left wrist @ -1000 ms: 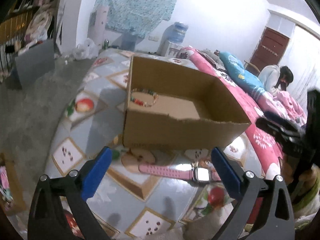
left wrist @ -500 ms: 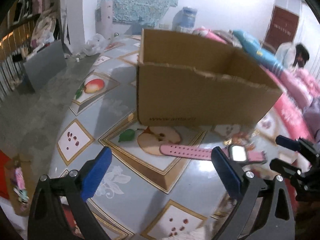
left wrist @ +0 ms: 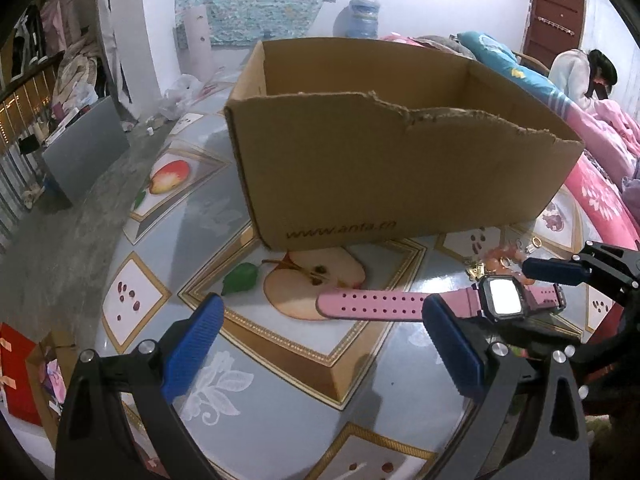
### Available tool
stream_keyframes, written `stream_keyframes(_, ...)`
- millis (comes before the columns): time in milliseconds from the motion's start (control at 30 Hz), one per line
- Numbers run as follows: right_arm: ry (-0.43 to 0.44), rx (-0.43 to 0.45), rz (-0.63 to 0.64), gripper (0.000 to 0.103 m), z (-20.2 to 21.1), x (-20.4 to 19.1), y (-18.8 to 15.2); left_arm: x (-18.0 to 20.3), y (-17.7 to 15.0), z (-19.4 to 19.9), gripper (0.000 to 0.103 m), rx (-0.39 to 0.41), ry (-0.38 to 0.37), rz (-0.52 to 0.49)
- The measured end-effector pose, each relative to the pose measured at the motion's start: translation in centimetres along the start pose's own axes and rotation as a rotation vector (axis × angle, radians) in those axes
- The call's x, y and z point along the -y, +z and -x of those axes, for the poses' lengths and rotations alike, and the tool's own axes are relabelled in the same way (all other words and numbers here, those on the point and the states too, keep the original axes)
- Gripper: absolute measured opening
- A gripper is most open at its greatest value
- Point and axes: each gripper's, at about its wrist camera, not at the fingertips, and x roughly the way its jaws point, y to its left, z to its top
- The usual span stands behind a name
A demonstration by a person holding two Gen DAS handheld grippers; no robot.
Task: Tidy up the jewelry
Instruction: 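Close the right gripper on the pink-strapped watch, then lift the watch with the right gripper toward the left gripper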
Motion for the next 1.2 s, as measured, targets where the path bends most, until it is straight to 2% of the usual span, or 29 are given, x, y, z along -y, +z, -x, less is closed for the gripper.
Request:
stream_keyframes(233,-0.052,-0.025,0.091,0.048,-1.0,-0.7,0.1,0.3,0.1,0.1,0.097,0.037,-0.021,-0.035)
stream_keyframes(367,-0.068,-0.046,0.160,0.047,-0.9,-1.1,0.1,0.9,-0.2,0.4,0.097,0.055,-0.032,-0.086)
stream_keyframes(567,-0.010,-0.084,0.197,0.047,-0.7,-1.4,-0.1,2.9,-1.5,1.1,0.097,0.062,-0.074,-0.240)
stream_keyframes(667,0.033,-0.108,0.189,0.047,-0.5,-1.1,-0.2,4.7,-2.8,1.2,0.094,0.047,-0.096,-0.361)
stream_keyframes(867,0.161,-0.160,0.125,0.047,-0.1,0.5,-0.2,6.8,-4.3,0.6,0.080,0.029,-0.102,-0.488)
stream_keyframes(933,0.204,-0.173,0.080,0.047,-0.2,1.2,-0.1,7.3,-4.5,0.1,0.069,0.018,-0.098,-0.516)
stream_keyframes(1067,0.291,-0.204,-0.069,0.047,-0.5,2.4,0.1,7.8,-4.8,-0.1,0.061,0.018,-0.101,-0.534)
stream_keyframes(1133,0.339,-0.219,-0.149,0.047,-0.8,2.6,-0.1,7.9,-4.7,-0.1,0.053,0.017,-0.096,-0.533)
stream_keyframes(1200,0.337,-0.216,-0.174,0.047,-0.8,2.1,-0.3,7.9,-4.7,-0.3,0.043,0.013,-0.090,-0.529)
